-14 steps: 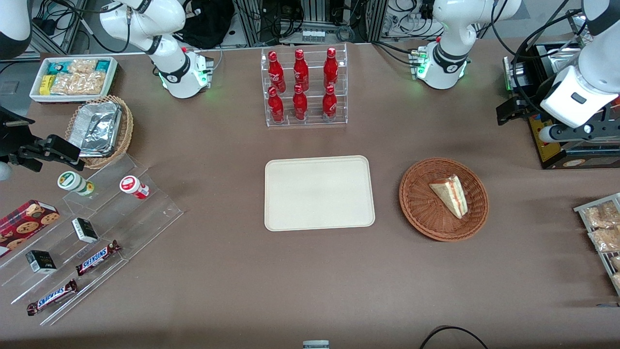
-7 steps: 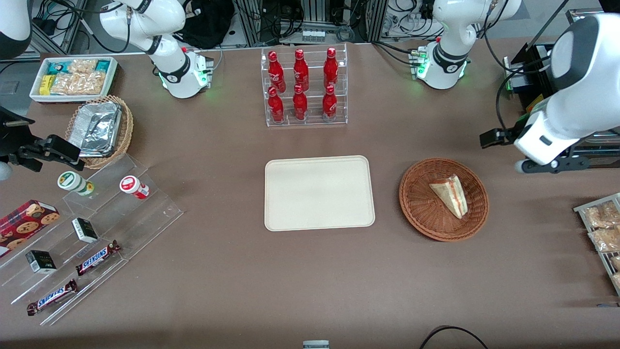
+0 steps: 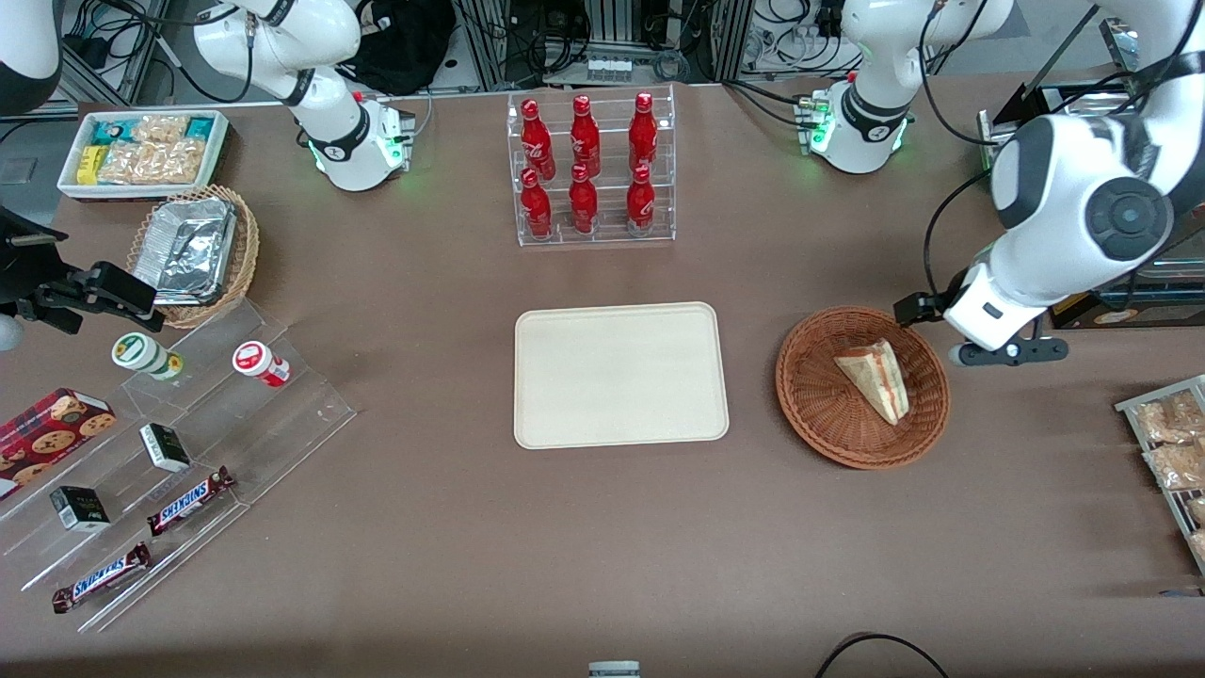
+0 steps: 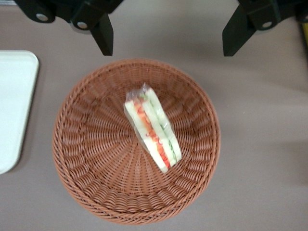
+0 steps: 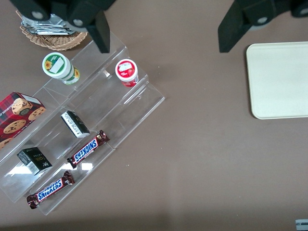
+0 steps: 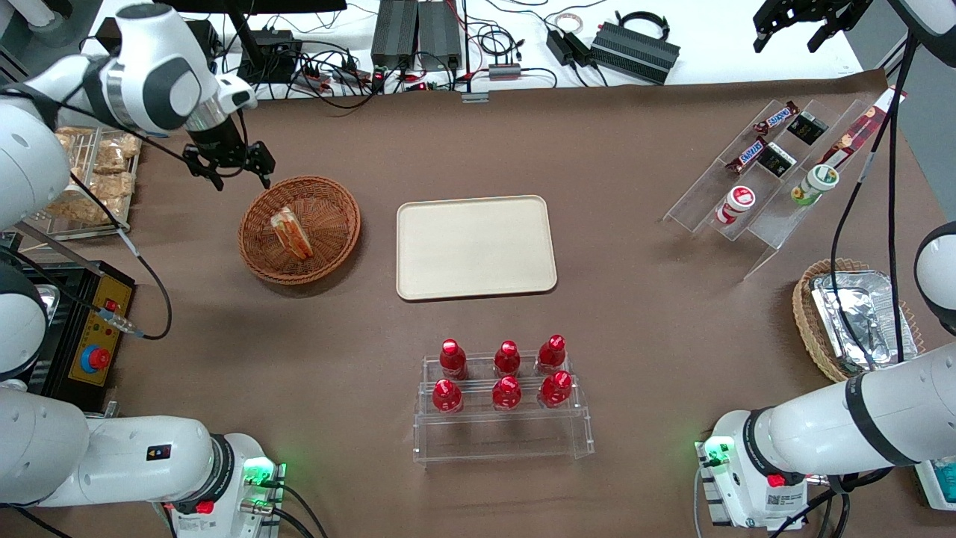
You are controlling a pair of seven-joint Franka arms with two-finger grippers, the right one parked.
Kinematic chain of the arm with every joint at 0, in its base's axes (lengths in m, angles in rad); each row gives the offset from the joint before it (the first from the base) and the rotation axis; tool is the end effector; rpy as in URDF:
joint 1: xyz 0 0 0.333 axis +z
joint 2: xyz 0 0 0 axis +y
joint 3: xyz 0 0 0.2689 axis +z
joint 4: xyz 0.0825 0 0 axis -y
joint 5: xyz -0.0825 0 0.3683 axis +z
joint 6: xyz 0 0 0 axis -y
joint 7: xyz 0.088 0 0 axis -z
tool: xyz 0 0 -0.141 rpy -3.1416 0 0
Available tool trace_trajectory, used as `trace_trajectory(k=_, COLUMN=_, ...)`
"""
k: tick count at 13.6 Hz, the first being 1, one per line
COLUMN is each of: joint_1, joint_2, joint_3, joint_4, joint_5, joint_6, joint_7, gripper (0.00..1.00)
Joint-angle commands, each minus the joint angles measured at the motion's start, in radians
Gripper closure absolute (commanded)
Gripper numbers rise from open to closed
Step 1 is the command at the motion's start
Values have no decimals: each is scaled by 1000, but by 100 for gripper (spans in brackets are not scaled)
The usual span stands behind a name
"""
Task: Place sandwich from basket to tray
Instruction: 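Move the left gripper over the wicker basket and lower toward the sandwich, then close the left gripper on the wrapped sandwich and lift it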
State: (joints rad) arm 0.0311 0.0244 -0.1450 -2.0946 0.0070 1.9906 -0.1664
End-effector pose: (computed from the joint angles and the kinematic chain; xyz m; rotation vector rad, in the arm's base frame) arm 0.5123 -0.0580 0.3273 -3.1139 -0.0764 0.1973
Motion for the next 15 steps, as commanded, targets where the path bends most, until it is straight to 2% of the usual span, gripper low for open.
trace_trajectory(k=1, joint_1=-7, joint_2=-37, joint_3=5, joint_4=-134, joint_5=-2, joint_6=167, joint_7=-39, gripper=0)
trace_trajectory(k=5, joint_1=-10, joint_2=11, joint_3=5, joint_4=-163, joint_5=-2, joint_6=272, joint_7=-155, gripper=0)
trace_trajectory(k=11, joint_1=-19, joint_2=83, joint_3=1, joint_4=-166, joint_5=-2, joint_6=359, joint_7=-552, gripper=0)
trace_trajectory(k=15, joint_1=-20, joint_2=118, joint_3=-10, joint_4=-163, joint_5=-2, joint_6=373, joint_7=-715, gripper=0)
